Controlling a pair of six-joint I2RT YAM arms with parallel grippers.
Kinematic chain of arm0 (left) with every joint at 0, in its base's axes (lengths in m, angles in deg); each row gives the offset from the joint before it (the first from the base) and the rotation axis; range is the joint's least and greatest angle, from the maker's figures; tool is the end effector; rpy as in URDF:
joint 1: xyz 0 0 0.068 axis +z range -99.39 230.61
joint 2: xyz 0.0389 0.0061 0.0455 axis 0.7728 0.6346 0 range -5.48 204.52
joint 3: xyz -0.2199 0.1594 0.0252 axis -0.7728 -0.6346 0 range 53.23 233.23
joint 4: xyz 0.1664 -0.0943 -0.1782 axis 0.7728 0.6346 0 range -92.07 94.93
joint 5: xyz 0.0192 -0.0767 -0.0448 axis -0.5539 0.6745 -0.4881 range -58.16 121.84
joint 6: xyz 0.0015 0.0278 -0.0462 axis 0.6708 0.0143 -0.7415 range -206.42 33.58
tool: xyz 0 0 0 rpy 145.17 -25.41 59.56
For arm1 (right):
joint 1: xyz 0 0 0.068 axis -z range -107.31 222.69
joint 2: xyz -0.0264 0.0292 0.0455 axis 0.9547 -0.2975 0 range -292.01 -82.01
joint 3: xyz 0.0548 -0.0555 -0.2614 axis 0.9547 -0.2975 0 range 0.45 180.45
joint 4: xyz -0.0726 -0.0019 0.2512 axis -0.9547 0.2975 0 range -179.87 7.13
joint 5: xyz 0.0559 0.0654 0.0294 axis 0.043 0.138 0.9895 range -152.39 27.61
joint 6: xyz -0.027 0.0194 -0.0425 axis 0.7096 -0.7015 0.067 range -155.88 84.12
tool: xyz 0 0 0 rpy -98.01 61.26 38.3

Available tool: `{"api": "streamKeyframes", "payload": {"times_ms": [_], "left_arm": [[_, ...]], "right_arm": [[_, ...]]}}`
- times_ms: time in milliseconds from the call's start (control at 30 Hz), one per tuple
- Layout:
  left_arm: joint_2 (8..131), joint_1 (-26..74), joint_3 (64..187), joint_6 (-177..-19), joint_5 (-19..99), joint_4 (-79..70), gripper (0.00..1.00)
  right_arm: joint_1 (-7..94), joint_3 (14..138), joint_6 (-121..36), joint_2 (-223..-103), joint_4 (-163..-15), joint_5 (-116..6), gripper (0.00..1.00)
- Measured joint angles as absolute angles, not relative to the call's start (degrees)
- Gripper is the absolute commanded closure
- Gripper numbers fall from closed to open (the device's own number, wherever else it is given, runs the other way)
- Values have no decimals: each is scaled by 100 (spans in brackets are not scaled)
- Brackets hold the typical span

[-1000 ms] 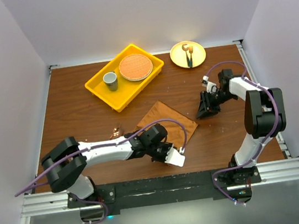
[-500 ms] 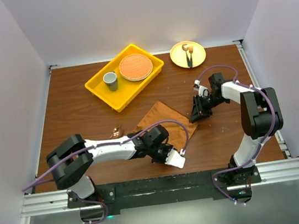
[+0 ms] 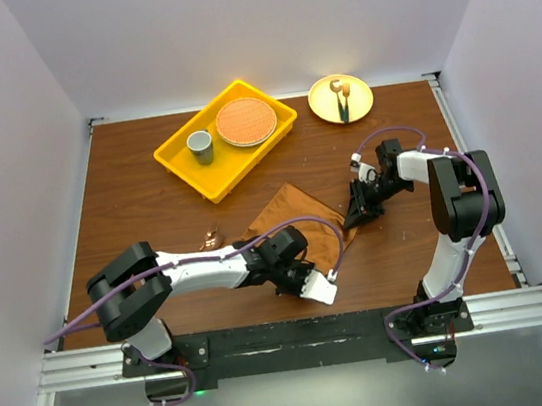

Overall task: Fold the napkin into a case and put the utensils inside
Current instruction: Pick up the top corner of the square folded napkin from the center of the board, then fold the top corner of the square-folded napkin at the center of the board.

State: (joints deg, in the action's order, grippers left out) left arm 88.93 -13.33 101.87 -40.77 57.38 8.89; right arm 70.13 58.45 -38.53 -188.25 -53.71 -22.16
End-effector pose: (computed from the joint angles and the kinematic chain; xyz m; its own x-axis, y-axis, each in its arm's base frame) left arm 0.1235 -0.2873 0.1542 0.3972 0.6566 -0.6412 0.9019 -0.4086 0.1403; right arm 0.3103 0.0368 0.1234 -0.9977 -0.0093 -0.0678 -0.0510 0.7611 0.6466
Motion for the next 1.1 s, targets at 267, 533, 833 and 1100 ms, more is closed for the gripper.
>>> {"api": "streamKeyframes", "payload": {"times_ms": [267,533,833,1100], "left_arm": [[8893,-1333,10303,-4084,5725,926,100],[8893,-1318,10421,-4079,5692,1009,100],[8886,-957,10533,-4234,5740,1060,100],[8888,-214,10977,-4554,5926,1099,100]], "right_arm": [[7013,5845,-3849,-18825,-5371,-2216,80],[7013,5847,-3849,-18825,-5362,-2209,78],[7013,5970,-3836,-18825,-5194,-2111,49],[7008,6459,-3790,-18598,-4962,-1943,36]]}}
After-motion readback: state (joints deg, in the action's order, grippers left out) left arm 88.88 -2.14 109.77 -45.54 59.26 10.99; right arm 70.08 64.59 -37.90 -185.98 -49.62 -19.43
